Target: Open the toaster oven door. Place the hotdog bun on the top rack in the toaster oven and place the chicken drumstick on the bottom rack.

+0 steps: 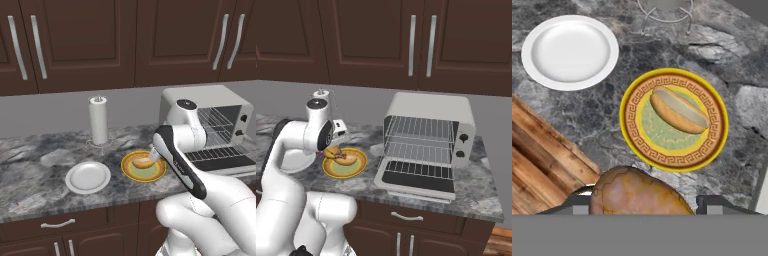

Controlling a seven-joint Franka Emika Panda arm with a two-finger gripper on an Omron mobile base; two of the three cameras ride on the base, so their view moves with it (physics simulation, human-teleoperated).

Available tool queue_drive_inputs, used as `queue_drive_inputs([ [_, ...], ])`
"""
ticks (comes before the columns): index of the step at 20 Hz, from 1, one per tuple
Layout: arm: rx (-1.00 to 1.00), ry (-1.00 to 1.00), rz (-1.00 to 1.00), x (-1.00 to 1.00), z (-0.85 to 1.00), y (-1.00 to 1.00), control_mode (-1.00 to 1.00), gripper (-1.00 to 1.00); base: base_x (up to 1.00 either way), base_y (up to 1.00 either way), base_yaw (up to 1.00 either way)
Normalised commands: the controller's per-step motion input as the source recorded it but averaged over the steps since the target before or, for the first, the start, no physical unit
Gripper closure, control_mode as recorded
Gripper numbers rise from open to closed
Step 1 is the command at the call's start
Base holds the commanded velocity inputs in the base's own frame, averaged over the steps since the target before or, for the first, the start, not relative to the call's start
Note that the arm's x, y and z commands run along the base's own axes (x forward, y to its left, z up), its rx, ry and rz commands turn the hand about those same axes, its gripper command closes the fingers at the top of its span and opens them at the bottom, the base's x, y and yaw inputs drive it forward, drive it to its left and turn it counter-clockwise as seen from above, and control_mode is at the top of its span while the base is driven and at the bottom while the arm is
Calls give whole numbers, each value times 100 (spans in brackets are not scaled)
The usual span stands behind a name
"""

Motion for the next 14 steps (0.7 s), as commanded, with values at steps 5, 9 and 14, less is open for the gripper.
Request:
queue_drive_inputs([
  [5, -1, -2, 0, -8, 0, -69, -100, 100, 0, 0, 0],
  [9, -2, -3, 0, 0, 0, -64, -100, 100, 0, 0, 0],
  [14, -5, 0, 0, 2, 0, -61, -100, 100, 0, 0, 0],
])
